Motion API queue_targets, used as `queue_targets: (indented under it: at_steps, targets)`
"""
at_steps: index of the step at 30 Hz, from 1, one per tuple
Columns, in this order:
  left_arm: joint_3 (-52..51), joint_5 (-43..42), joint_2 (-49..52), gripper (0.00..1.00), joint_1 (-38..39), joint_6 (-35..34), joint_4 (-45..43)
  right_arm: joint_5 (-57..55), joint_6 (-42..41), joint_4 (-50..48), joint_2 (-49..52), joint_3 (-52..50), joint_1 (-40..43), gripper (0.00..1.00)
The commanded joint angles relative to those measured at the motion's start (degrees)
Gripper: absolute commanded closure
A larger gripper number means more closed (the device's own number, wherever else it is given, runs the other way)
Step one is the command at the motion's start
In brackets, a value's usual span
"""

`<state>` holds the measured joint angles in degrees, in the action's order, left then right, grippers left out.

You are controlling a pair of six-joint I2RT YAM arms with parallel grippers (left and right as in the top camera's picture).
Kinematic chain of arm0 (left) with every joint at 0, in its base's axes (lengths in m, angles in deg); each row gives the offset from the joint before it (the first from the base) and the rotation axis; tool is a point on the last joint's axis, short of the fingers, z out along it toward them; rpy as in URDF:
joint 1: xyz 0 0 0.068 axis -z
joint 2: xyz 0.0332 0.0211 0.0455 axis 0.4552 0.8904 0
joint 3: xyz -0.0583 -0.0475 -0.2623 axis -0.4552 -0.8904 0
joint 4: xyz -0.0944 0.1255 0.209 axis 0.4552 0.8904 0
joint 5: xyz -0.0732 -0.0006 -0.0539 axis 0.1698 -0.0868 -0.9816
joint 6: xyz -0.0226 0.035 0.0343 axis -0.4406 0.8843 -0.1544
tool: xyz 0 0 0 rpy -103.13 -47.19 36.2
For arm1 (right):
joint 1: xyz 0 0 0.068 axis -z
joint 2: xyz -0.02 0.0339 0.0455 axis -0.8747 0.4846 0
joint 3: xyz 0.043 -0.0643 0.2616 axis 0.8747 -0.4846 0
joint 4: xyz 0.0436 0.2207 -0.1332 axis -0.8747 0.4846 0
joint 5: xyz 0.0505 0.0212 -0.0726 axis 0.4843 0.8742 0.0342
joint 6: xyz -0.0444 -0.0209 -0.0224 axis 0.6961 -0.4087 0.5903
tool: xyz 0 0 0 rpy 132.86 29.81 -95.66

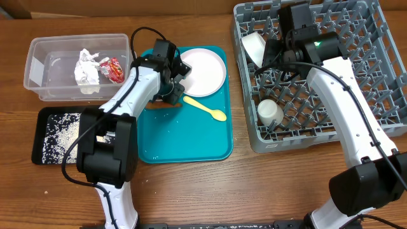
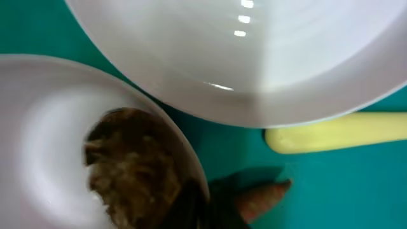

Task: Sort waste into correct bins and load items into the dishwasher
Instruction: 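Lift the bowl and carry it left over the black tray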

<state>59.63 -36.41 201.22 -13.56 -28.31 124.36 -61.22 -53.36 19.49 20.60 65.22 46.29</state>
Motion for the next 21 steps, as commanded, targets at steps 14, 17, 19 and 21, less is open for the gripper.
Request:
queue_targets:
  at_steps: [14, 17, 19, 21]
  targets:
    - [32.52, -5.07, -0.63, 0.96, 0.37, -16.15, 32.83, 0.20, -0.07, -0.02, -2.38, 0.22, 0.13, 0.45]
    - [41.68, -5.09, -0.63, 0.96, -0.33, -17.73, 42.45, 0.22, -0.07, -0.02, -2.38, 0.22, 0.13, 0.44]
    - [45.92, -5.68, -0.92, 0.96, -1.25, -17.75, 47.25, 0.22, -0.07, -0.02, -2.38, 0.22, 0.13, 0.45]
    - [48.57, -7.04, -1.73, 0.96, -2.32, -17.70, 51.43, 0.22, -0.07, 0.02, -2.38, 0.22, 0.13, 0.45]
